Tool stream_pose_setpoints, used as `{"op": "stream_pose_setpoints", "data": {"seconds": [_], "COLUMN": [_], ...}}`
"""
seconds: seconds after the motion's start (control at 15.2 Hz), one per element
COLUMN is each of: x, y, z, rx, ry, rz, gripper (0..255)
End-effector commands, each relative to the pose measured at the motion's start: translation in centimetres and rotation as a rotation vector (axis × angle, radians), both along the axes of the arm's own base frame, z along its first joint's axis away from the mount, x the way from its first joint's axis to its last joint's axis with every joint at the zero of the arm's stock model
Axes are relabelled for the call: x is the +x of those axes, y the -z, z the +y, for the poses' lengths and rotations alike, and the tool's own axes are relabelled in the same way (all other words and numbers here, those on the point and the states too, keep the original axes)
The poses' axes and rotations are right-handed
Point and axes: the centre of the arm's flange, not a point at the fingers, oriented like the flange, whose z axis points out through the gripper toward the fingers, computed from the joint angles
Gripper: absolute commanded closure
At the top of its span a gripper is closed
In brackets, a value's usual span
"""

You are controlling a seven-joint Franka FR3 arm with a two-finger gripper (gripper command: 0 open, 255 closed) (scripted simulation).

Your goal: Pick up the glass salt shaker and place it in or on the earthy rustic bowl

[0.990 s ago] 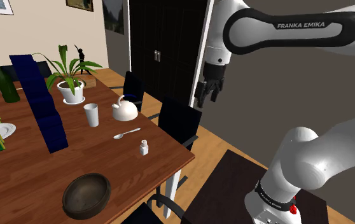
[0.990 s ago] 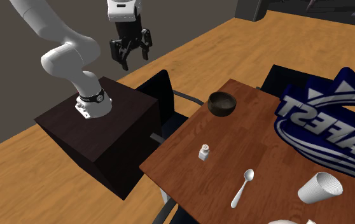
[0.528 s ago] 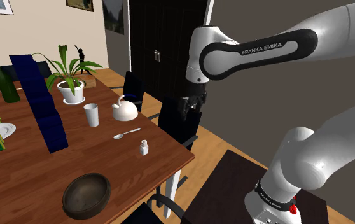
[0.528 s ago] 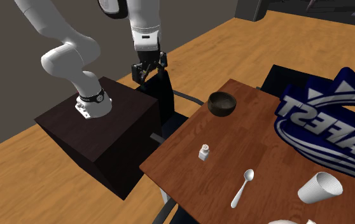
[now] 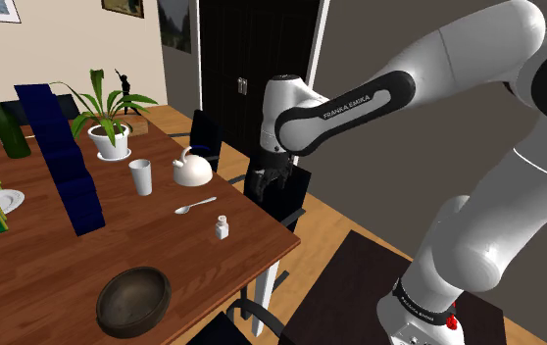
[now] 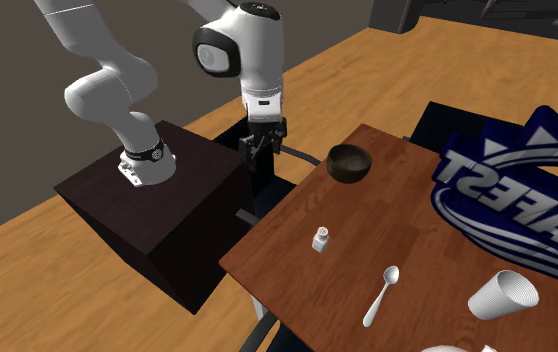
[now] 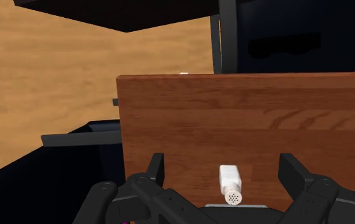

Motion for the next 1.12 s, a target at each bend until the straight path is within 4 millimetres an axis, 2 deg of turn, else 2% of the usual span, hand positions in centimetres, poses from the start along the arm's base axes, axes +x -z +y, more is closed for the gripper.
{"op": "stream_pose_setpoints", "data": {"seconds": [0.0,1.06], "x": [1.6,14.3], "y": [2.3,18.6], "z": [0.6,3.4], "rx": [-0.006,-0.065], "ry": [0.001,0.007], "rz": [-0.007,-0.053], "gripper": [0,0]}}
